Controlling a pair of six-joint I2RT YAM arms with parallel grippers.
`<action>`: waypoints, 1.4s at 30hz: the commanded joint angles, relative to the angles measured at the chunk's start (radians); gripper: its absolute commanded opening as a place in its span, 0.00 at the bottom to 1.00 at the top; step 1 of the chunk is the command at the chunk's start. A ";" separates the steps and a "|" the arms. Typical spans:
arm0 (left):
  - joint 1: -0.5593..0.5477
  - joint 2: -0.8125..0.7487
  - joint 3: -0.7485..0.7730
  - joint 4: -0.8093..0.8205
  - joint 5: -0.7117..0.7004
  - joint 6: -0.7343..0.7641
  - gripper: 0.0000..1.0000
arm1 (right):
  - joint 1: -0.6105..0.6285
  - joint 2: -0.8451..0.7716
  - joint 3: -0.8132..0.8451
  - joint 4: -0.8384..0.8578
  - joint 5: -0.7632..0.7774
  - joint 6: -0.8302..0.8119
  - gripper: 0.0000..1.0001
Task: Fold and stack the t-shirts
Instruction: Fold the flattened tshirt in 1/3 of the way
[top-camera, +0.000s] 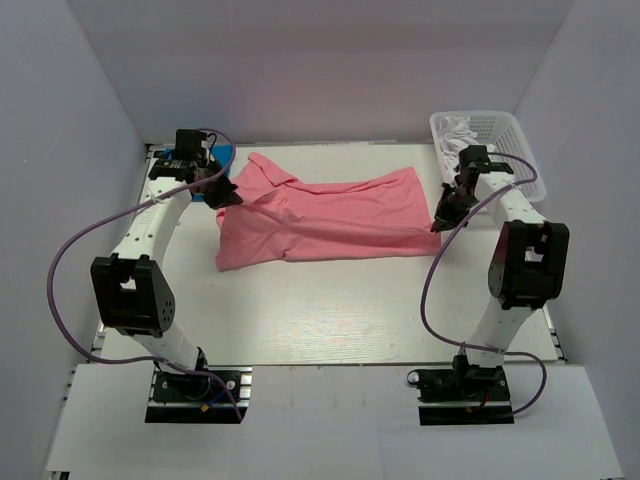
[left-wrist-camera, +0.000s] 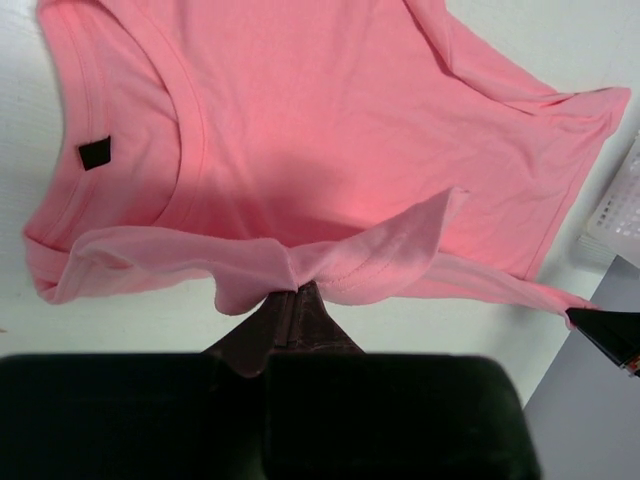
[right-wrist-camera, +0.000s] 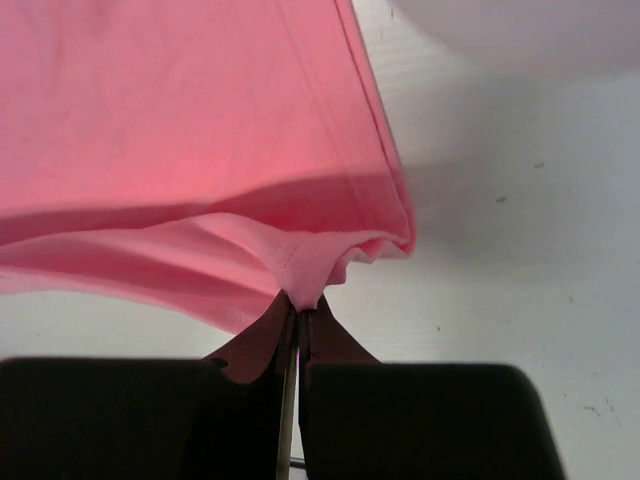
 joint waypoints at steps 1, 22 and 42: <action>0.006 -0.023 -0.016 0.073 -0.020 0.000 0.00 | 0.004 0.045 0.099 -0.040 0.039 -0.004 0.00; 0.034 -0.001 -0.073 0.094 -0.048 0.000 0.00 | 0.097 0.140 0.280 -0.042 0.105 0.025 0.00; 0.031 -0.628 -0.300 -0.380 0.000 -0.052 0.00 | 0.082 -0.376 -0.228 -0.036 0.148 0.046 0.00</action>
